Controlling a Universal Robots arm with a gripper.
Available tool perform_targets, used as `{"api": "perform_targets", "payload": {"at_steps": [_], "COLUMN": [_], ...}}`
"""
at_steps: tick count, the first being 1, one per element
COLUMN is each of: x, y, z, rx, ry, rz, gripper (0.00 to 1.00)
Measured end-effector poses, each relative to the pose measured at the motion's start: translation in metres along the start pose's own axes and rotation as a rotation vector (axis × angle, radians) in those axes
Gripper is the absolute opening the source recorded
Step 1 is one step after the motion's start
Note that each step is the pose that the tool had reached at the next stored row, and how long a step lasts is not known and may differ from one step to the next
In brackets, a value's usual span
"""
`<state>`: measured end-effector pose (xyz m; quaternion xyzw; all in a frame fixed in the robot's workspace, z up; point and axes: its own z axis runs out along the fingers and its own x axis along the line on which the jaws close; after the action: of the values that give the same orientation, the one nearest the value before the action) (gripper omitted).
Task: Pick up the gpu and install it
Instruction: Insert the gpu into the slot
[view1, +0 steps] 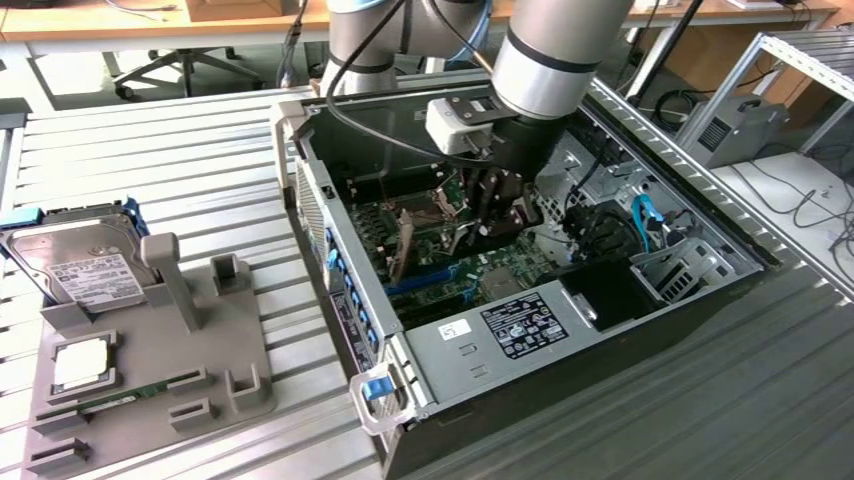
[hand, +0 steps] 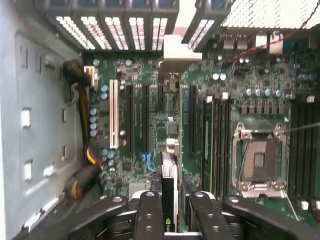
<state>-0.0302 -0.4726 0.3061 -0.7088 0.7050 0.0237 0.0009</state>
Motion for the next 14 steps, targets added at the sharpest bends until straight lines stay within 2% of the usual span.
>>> {"api": "perform_targets", "payload": {"at_steps": [7, 14], "x": [-0.009, -0.009], "y": [0.0193, 0.0279], "z": [0.0067, 0.0177], "rx": [0.0002, 0.0001], "ry": [0.0008, 0.0009], "rz": [0.000, 0.000], "gripper": [0.26, 0.26]}}
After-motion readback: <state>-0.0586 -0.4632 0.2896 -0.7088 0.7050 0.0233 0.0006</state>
